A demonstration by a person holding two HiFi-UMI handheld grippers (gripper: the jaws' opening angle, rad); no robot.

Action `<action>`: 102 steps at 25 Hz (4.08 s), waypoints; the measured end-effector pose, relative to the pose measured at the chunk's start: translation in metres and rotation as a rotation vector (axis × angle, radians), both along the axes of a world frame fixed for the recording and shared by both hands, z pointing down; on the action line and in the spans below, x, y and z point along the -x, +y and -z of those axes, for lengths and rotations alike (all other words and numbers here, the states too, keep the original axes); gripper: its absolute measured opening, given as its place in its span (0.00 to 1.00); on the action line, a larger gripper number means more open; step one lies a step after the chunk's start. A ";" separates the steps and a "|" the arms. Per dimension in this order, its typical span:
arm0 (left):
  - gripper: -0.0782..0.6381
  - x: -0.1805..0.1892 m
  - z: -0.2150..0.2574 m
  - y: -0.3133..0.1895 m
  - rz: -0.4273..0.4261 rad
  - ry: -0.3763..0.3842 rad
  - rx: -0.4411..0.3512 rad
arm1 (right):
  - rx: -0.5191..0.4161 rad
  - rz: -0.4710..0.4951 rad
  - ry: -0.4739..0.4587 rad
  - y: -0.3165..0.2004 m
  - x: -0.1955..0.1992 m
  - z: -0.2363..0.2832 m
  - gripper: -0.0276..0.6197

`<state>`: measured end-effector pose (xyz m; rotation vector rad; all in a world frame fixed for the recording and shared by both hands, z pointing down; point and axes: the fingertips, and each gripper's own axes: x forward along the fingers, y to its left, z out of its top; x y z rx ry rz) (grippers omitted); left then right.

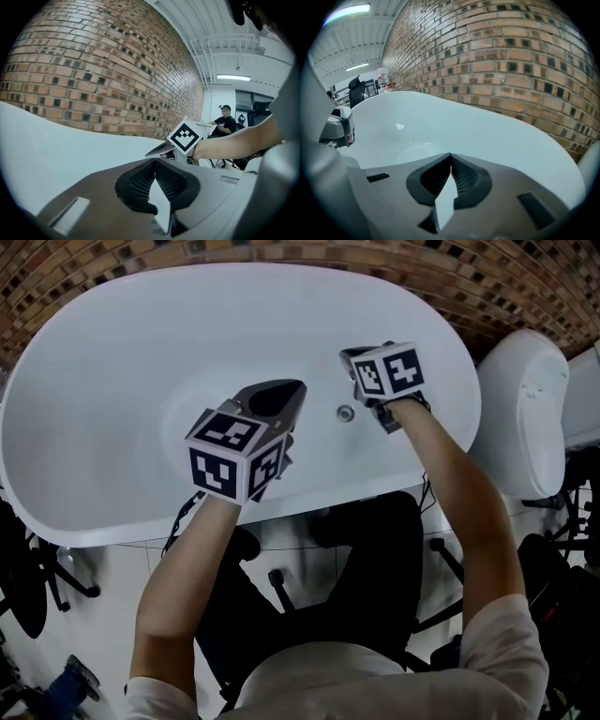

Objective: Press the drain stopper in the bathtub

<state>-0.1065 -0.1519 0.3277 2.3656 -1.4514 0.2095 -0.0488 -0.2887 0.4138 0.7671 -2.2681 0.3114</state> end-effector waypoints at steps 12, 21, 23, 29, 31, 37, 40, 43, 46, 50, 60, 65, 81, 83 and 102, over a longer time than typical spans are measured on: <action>0.12 0.000 -0.047 -0.023 -0.034 -0.010 0.092 | 0.068 -0.034 0.077 -0.024 0.015 -0.079 0.07; 0.12 0.006 -0.081 -0.034 -0.053 -0.037 0.172 | 0.130 -0.051 0.167 -0.047 0.013 -0.137 0.07; 0.12 0.006 -0.092 -0.034 -0.053 -0.036 0.194 | 0.153 -0.065 0.185 -0.052 0.011 -0.152 0.07; 0.12 0.004 -0.113 -0.038 -0.055 -0.028 0.243 | 0.210 -0.081 0.231 -0.063 0.001 -0.189 0.07; 0.12 0.005 -0.120 -0.039 -0.054 -0.026 0.259 | 0.225 -0.076 0.251 -0.066 0.000 -0.200 0.07; 0.12 0.007 -0.138 -0.040 -0.044 -0.013 0.310 | 0.267 -0.050 0.317 -0.069 -0.012 -0.236 0.07; 0.12 0.010 -0.147 -0.040 -0.033 0.001 0.335 | 0.288 -0.051 0.342 -0.070 -0.018 -0.254 0.06; 0.12 0.007 -0.155 -0.041 -0.032 0.008 0.365 | 0.309 -0.046 0.367 -0.072 -0.025 -0.272 0.07; 0.12 0.005 -0.160 -0.041 -0.048 -0.029 0.401 | 0.321 -0.034 0.396 -0.072 -0.031 -0.287 0.07; 0.12 0.007 -0.166 -0.044 -0.081 -0.087 0.454 | 0.347 -0.037 0.420 -0.070 -0.039 -0.304 0.07; 0.12 0.000 -0.182 -0.074 -0.098 -0.050 0.517 | 0.424 -0.028 0.440 -0.077 -0.048 -0.336 0.07; 0.12 -0.005 -0.199 -0.070 -0.099 -0.005 0.553 | 0.506 -0.006 0.464 -0.066 -0.057 -0.359 0.07; 0.12 -0.012 -0.250 -0.047 -0.090 0.041 0.662 | 0.581 0.040 0.589 -0.043 -0.091 -0.411 0.06; 0.12 -0.012 -0.251 -0.046 -0.096 0.034 0.669 | 0.576 0.041 0.593 -0.043 -0.093 -0.413 0.07; 0.12 -0.045 -0.248 -0.079 -0.230 -0.116 0.697 | 0.648 0.011 0.493 -0.039 -0.086 -0.411 0.07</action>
